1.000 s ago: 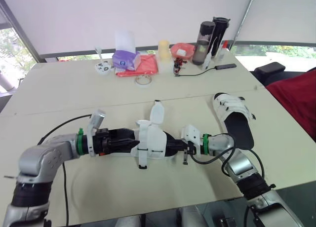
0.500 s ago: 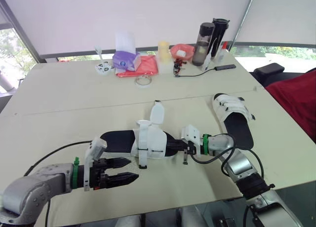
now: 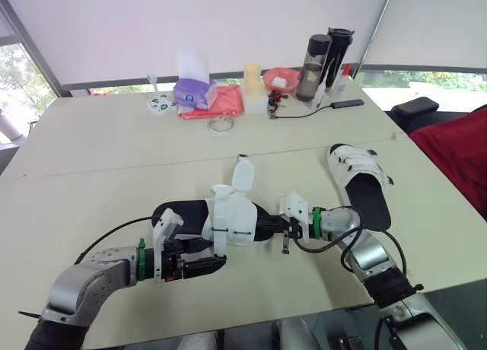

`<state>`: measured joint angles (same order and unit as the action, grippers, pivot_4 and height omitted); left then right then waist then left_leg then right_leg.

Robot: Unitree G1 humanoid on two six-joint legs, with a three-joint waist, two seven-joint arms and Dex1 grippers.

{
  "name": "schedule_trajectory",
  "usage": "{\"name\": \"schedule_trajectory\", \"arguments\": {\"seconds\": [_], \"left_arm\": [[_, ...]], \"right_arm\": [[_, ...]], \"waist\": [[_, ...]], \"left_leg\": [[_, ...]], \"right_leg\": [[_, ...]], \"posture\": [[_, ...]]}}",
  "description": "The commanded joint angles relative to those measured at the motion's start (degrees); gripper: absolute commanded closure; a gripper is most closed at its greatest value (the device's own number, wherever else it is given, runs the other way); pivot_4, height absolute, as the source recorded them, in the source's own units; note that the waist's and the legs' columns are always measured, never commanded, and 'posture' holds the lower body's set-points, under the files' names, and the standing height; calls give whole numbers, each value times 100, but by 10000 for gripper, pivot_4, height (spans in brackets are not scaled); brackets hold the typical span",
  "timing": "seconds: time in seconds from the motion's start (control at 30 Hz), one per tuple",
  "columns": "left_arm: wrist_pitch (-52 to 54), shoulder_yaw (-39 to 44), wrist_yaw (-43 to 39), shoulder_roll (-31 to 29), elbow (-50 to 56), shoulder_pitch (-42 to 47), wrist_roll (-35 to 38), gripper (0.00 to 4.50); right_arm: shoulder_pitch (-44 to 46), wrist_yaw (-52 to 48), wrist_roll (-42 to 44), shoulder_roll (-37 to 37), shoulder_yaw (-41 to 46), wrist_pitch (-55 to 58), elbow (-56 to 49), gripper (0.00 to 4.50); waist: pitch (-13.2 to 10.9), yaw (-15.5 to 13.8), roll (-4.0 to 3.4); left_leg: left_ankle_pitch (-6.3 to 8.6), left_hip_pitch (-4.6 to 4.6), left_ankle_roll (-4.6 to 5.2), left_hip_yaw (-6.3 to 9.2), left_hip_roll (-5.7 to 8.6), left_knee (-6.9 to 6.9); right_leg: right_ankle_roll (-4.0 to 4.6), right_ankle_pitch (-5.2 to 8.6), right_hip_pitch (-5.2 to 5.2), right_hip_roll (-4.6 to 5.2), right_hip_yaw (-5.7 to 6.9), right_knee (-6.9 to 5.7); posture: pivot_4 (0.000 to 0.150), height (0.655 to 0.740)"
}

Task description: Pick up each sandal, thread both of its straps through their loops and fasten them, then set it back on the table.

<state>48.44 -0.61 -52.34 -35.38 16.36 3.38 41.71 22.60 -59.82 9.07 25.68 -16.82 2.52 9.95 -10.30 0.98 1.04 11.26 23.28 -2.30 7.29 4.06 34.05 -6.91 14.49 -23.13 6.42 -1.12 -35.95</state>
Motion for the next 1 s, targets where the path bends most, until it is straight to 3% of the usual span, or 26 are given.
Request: {"name": "schedule_trajectory", "arguments": {"seconds": [0.03,0.2,0.27,0.53,0.63,0.77,1.0], "left_arm": [[96,-24,-94,57,148,213,214,10360],[219,-111,-219,-57,214,222,239,36798],[272,-94,-208,-58,230,219,272,44425],[521,-1,-472,-537,536,-126,420,44425],[57,-321,-932,-1210,794,-486,-110,44425],[-172,-250,-1371,-1675,1015,-858,-64,44425],[-671,-332,-1775,-1957,965,-1267,-231,44425]], "right_arm": [[-227,89,-338,-14,-270,230,178,45000],[-232,132,-325,-1,-260,253,164,45000],[-228,142,-326,-5,-256,256,174,45000],[-213,133,-331,-2,-269,244,208,45000],[-178,127,-336,0,-266,228,258,45000],[-146,105,-340,28,-255,219,294,45000],[-92,76,-346,67,-241,205,347,45000]], "waist": [[1,1,3],[2,20,2],[2,18,2],[1,32,2],[1,32,2],[2,30,-1],[7,36,-10]], "left_leg": [[0,0,0,0,1,0],[-5,0,8,-1,0,-4],[-5,0,9,0,0,-5],[-1,0,2,-1,-1,-5],[0,2,0,-1,-1,-10],[2,4,-2,-3,-3,-10],[15,10,-12,-36,-22,-30]], "right_leg": [[0,0,1,0,0,0],[-1,1,-2,-2,1,1],[-1,1,-3,-5,1,1],[0,1,-4,0,0,1],[1,1,-7,1,-1,3],[3,2,-6,7,-2,17],[16,-8,-16,28,22,64]], "posture": [[1500,7400],[1500,7400],[1500,7400],[1500,7400],[1500,7400],[1500,7400],[1500,7400]]}}
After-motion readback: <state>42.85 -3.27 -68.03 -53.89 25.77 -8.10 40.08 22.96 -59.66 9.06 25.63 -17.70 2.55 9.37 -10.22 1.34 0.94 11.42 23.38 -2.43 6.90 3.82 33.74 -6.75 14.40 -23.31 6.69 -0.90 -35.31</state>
